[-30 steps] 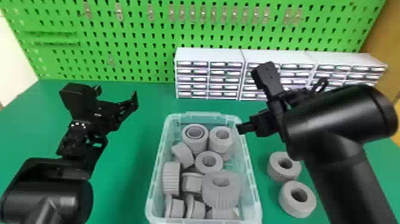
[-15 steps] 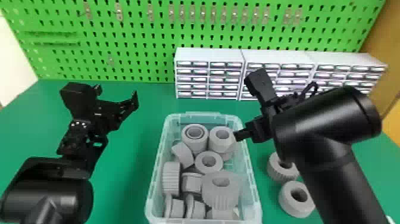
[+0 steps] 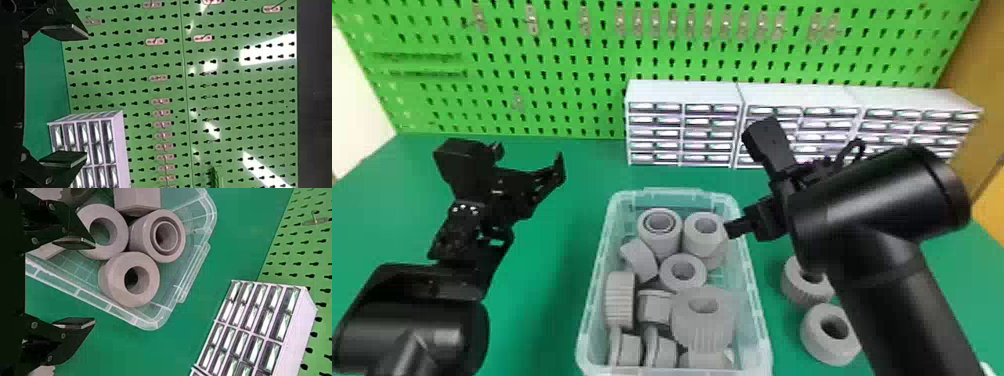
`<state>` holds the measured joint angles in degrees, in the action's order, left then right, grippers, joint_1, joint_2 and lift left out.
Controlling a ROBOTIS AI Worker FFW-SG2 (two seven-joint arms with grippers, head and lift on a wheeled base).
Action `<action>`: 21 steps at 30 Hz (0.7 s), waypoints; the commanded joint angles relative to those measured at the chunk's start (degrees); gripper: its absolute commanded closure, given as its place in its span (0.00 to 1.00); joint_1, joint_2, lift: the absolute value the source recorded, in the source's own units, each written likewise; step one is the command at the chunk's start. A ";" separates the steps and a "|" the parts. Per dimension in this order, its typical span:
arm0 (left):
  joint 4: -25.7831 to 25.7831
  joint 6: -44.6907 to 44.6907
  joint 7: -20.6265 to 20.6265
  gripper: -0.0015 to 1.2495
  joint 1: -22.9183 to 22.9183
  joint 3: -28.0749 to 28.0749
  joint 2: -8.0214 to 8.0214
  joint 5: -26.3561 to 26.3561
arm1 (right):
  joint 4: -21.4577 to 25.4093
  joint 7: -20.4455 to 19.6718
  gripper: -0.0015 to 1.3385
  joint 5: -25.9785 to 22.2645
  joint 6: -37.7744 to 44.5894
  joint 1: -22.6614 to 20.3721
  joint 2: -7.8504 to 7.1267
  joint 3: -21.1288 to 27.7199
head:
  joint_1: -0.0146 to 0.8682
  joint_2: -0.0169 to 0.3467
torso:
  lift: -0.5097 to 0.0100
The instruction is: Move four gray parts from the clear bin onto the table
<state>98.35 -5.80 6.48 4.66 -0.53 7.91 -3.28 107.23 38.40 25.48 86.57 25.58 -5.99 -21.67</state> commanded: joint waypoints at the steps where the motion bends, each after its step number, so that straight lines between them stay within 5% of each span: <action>1: 0.00 0.00 0.02 0.17 0.00 0.00 0.00 0.03 | -0.09 0.00 0.42 -0.08 -0.44 0.00 -0.08 -0.04 | 0.78 0.14 | 0.89; 11: 0.00 0.00 0.02 0.17 -0.09 0.26 0.00 -0.05 | -3.70 0.00 0.39 -1.75 -5.71 0.79 -0.34 -0.39 | 0.78 0.14 | 0.89; 21: 0.00 0.00 0.02 0.17 -0.44 0.35 0.00 0.03 | -13.10 0.00 0.39 -7.38 -15.47 3.60 -1.48 -1.97 | 0.78 0.14 | 0.89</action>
<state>98.35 -5.80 6.46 4.41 -0.30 7.85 -3.25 98.58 38.41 20.48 75.14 27.82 -7.01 -22.61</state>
